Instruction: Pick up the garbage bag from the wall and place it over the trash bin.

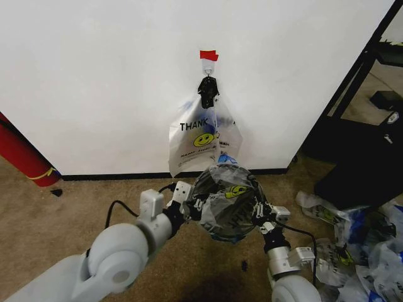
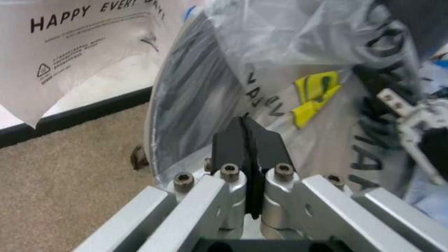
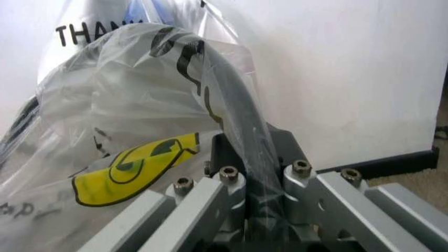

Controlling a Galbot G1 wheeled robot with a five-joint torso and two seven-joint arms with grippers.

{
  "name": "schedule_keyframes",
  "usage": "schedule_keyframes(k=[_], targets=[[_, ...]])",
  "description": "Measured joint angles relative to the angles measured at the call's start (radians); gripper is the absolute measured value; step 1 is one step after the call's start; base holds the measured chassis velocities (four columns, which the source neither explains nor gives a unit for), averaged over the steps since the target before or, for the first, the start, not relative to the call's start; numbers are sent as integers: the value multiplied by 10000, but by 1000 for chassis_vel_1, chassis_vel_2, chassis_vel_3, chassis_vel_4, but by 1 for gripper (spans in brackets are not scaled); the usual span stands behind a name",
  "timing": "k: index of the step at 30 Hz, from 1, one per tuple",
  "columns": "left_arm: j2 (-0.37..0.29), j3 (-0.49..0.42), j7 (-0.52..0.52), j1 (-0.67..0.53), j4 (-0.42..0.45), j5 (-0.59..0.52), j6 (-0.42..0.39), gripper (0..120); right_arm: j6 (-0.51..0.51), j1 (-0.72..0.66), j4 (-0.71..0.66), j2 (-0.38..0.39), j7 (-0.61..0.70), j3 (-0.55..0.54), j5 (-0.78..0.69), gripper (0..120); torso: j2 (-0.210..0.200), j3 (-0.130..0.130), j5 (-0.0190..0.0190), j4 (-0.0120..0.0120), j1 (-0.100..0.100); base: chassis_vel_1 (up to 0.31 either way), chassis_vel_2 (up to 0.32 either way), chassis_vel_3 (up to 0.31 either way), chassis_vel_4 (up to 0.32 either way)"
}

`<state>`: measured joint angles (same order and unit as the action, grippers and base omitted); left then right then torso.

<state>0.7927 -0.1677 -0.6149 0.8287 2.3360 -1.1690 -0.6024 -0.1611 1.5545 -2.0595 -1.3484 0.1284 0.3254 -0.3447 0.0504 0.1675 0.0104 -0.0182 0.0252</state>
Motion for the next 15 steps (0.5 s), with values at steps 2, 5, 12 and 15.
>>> schedule_keyframes(k=[2, 5, 12, 15], targets=[[42, -279, -72, -228, -188, -11, -34, 0, -8, -43, 7, -26, 0, -1, 76, 1, 0, 0, 0, 2, 0, 0, 0, 0, 0], [138, -662, -141, -528, -482, -46, -54, 0, -22, -66, 7, -53, 0, -16, 176, 1, 0, 0, 0, 2, 0, 0, 0, 0, 0], [724, -1779, -479, -1243, -1540, -240, -54, 0, -127, -24, 42, -53, -19, -52, 422, 1, 0, 0, 0, 1, 0, 0, 0, 0, 0], [959, -2129, -578, -1528, -2022, -137, -44, 0, -139, -4, 43, -76, -44, -64, 459, 1, 0, 0, -1, 1, 0, 0, 0, 0, 0]])
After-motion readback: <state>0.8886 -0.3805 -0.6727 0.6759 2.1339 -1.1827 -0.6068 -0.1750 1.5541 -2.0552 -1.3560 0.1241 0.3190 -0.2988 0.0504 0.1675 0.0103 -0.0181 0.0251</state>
